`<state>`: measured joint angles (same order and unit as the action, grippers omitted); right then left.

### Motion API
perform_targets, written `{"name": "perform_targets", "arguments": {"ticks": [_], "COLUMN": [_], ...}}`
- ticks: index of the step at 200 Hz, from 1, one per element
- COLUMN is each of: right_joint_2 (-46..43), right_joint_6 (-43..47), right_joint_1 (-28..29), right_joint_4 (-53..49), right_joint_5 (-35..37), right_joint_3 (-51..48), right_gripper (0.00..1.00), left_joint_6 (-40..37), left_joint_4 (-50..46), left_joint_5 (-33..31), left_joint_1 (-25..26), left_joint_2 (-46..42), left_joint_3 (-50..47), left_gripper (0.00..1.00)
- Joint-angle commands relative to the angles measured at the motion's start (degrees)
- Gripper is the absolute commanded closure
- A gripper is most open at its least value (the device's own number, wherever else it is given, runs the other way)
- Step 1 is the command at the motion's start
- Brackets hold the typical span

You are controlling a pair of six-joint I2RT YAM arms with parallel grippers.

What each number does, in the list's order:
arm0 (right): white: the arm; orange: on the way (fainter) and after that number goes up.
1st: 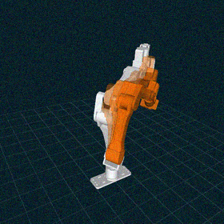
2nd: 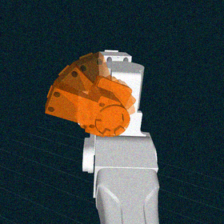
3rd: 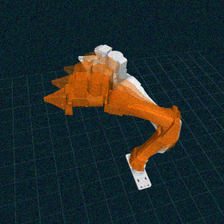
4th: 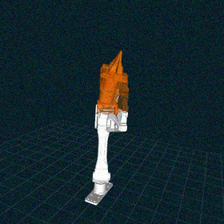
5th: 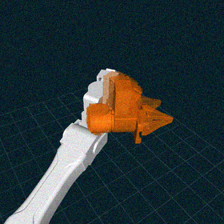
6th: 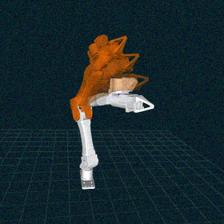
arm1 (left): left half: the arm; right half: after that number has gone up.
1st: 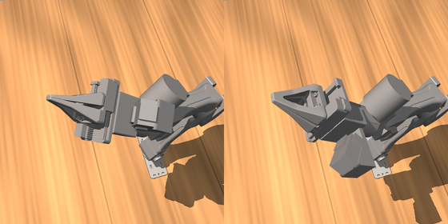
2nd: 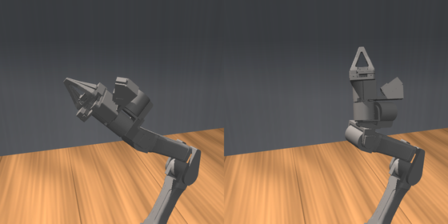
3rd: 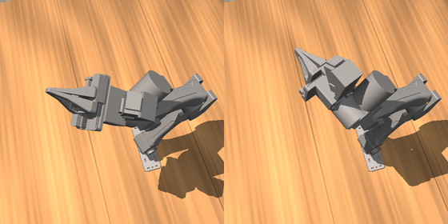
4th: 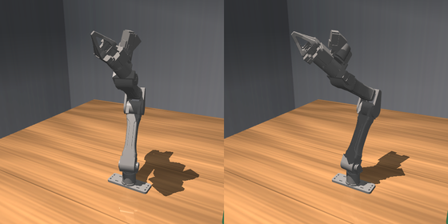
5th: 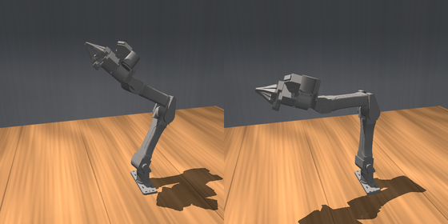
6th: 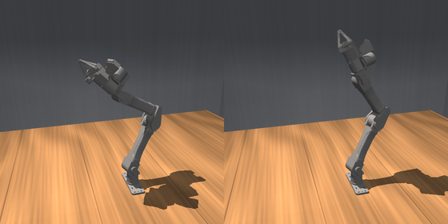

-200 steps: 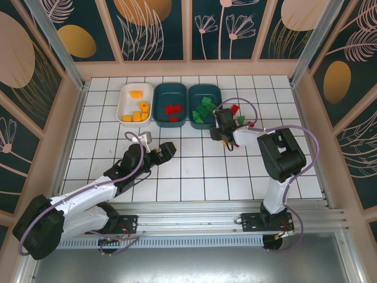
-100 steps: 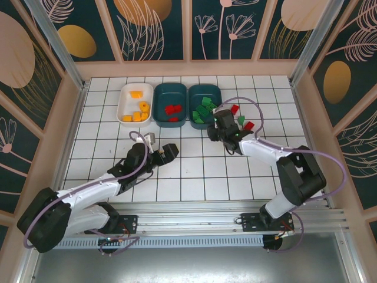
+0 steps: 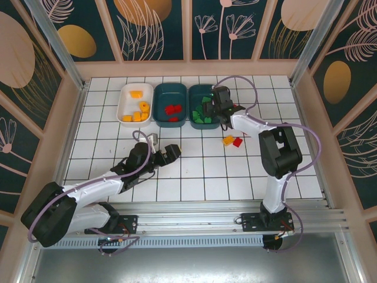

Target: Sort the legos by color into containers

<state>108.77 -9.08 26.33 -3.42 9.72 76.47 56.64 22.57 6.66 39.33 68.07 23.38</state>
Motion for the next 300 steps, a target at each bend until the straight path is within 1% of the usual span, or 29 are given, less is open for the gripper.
{"name": "perform_targets", "arguments": {"ticks": [1,25,42,54,72,85,97,122,164,180,202,211,231,249,265,279,300], "right_joint_2": [-4.6,-8.2,-9.6,-9.7,-8.5,-7.5,-6.4,-3.5,1.1,2.6,3.9,4.0,2.8,0.3,-1.9,-4.2,-7.4], "right_joint_6": [-2.2,-6.1,-5.5,-3.4,-0.2,1.9,3.1,4.2,4.9,5.2,4.9,4.8,4.3,4.1,3.6,3.3,2.7], "right_joint_1": [-1.5,-5.5,-8.3,-10.1,-11.9,-12.4,-13.1,-14.9,-15.0,-15.1,-15.2,-15.2,-15.0,-14.6,-14.1,-12.9,-9.8], "right_joint_4": [-0.6,-1.7,-0.9,-0.4,-1.2,-1.2,-1.3,-2.6,-3.6,-3.4,-2.9,-2.4,-1.4,0.2,0.1,0.0,0.3], "right_joint_5": [6.1,9.6,8.8,6.5,4.5,5.0,4.6,0.7,0.4,-0.6,-0.6,-0.6,0.0,-0.4,-1.7,-1.3,-0.4], "right_joint_3": [-1.7,-8.3,-12.6,-14.5,-14.9,-14.8,-13.9,-10.8,-7.8,-7.2,-6.8,-7.1,-8.2,-9.3,-8.9,-8.7,-8.0], "right_gripper": [0.34,0.35,0.39,0.4,0.41,0.39,0.38,0.39,0.45,0.49,0.57,0.62,0.72,0.78,0.79,0.79,0.79], "left_joint_6": [-0.4,-0.8,-1.2,-1.3,-1.3,-1.1,-0.8,-0.9,-0.8,-1.0,-1.7,-2.0,-2.4,-2.5,-2.6,-2.4,-2.2], "left_joint_4": [0.2,0.3,0.9,1.5,2.4,3.1,3.5,3.3,1.7,1.2,-0.6,-1.4,-2.2,-2.6,-2.8,-3.3,-5.6], "left_joint_5": [-0.4,-0.1,0.6,1.4,3.5,4.9,5.4,5.3,4.2,4.0,3.9,3.8,3.4,2.8,2.3,1.4,-4.0], "left_joint_1": [0.1,0.1,0.1,0.1,0.1,0.1,0.1,0.1,0.1,0.1,0.1,0.1,0.1,0.1,0.1,0.1,0.1], "left_joint_2": [-1.6,-1.3,0.0,1.5,4.0,5.5,6.2,6.3,5.2,5.0,5.2,5.2,5.0,4.8,5.1,5.1,3.1], "left_joint_3": [1.6,2.1,2.6,3.3,4.6,5.2,5.5,5.6,5.2,5.4,6.3,6.8,7.2,7.4,7.6,7.7,7.4], "left_gripper": [0.02,0.02,0.02,0.01,0.02,0.02,0.01,0.02,0.01,0.02,0.01,0.01,0.01,0.01,0.01,0.02,0.02]}}
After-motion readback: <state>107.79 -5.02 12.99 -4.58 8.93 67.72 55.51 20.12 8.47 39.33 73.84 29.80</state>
